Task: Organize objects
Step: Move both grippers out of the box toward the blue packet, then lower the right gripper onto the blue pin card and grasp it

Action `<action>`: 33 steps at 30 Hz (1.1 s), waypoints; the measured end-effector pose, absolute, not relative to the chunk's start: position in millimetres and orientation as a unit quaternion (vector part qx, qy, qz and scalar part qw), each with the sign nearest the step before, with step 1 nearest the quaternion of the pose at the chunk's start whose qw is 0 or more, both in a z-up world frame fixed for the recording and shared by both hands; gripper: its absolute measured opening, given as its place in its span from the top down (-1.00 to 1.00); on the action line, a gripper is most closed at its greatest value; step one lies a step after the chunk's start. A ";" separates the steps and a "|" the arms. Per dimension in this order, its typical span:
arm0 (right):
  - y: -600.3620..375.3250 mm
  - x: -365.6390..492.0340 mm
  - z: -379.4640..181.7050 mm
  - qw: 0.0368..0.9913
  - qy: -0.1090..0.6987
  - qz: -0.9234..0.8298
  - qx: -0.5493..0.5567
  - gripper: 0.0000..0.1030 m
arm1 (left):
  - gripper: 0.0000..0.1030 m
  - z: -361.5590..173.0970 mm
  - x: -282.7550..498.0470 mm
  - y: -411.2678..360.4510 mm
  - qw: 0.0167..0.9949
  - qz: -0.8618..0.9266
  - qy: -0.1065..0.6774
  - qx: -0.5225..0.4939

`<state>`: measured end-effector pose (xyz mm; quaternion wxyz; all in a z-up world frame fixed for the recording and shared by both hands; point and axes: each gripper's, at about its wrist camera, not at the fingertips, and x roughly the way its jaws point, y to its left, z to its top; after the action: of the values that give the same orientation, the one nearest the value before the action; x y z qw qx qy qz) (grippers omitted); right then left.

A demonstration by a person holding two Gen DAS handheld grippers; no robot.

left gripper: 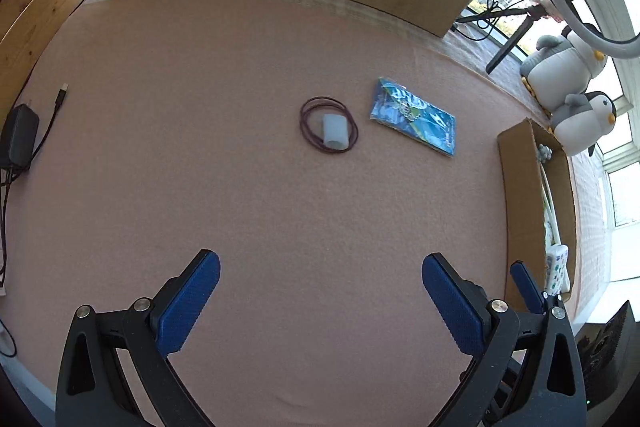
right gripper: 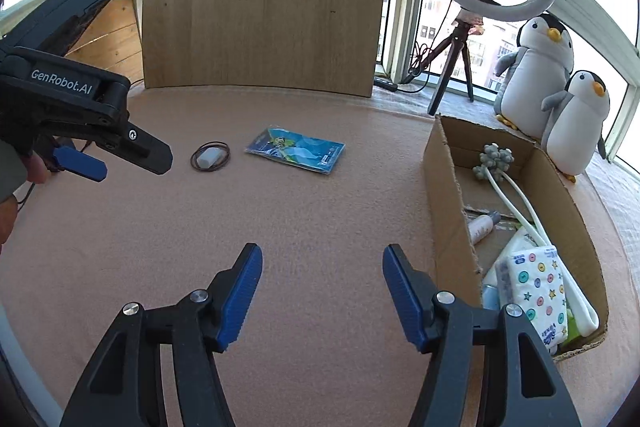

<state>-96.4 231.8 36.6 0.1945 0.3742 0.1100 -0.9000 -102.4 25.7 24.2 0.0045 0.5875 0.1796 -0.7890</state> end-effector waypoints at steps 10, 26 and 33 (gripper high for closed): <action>169.8 -165.0 -9.0 0.224 0.169 -0.848 0.449 -0.25 | -0.99 7.7 -54.7 -56.4 0.055 -0.773 0.249 0.581; 134.8 -292.8 -19.1 0.335 0.313 -0.709 0.536 -0.92 | -0.99 5.8 -20.9 -91.1 0.073 -0.767 0.296 0.564; 127.4 -304.9 -22.3 0.378 0.320 -0.669 0.555 -0.90 | -0.99 7.6 -17.9 -94.3 0.073 -0.767 0.301 0.562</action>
<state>-304.9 127.4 -22.3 0.3776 0.5546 0.3201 -0.6688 -17.9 -94.3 7.6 0.0732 0.5623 0.3011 -0.7667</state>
